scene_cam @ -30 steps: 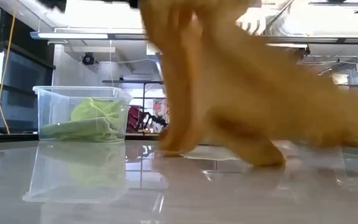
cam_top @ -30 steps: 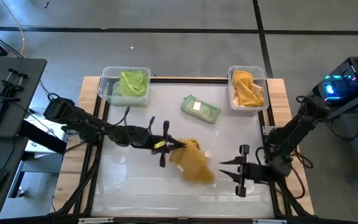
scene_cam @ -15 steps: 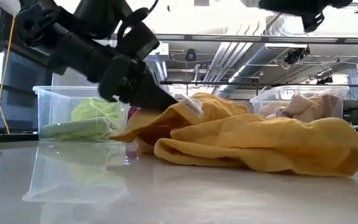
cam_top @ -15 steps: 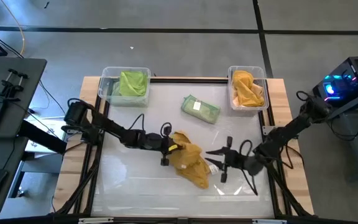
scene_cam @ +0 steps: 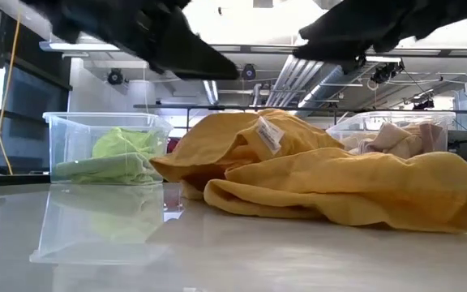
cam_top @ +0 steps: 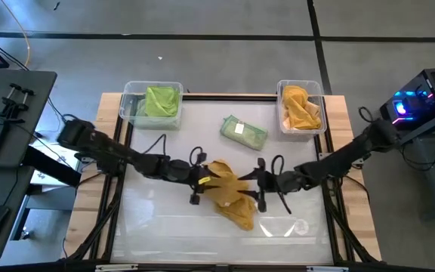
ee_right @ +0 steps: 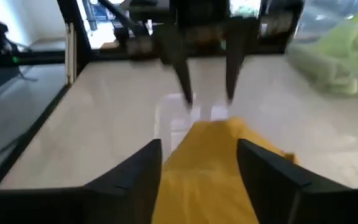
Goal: Sort towels by color in basket
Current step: Put the yellow kitchen towel into the right transparent bin
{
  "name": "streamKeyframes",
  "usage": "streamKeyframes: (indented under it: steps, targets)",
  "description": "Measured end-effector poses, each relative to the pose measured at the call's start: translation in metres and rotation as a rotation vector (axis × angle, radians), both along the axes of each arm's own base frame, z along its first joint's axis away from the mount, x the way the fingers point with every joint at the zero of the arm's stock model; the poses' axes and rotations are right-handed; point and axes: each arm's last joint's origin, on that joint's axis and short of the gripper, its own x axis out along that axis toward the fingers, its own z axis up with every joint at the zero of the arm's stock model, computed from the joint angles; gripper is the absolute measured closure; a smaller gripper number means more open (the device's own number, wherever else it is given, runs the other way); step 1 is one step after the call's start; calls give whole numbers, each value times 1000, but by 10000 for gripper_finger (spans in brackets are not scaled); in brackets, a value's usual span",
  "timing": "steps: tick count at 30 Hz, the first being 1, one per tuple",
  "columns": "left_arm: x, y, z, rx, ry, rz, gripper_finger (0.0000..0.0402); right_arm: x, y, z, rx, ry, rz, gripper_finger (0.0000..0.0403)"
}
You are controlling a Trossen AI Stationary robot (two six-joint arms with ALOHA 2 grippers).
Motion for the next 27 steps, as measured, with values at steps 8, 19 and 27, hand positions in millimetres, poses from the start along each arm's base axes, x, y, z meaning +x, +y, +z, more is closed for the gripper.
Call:
streamKeyframes:
  steps: [8,19,27]
  targets:
    - [-22,4,-6,-20,203,225,257,27,-11,-40,-41,94,34,135]
    - [19,15,-79,1,182,268,270,54,-18,-76,-114,253,101,135]
    - [25,36,-95,-16,212,291,271,53,-23,-97,-41,355,22,135]
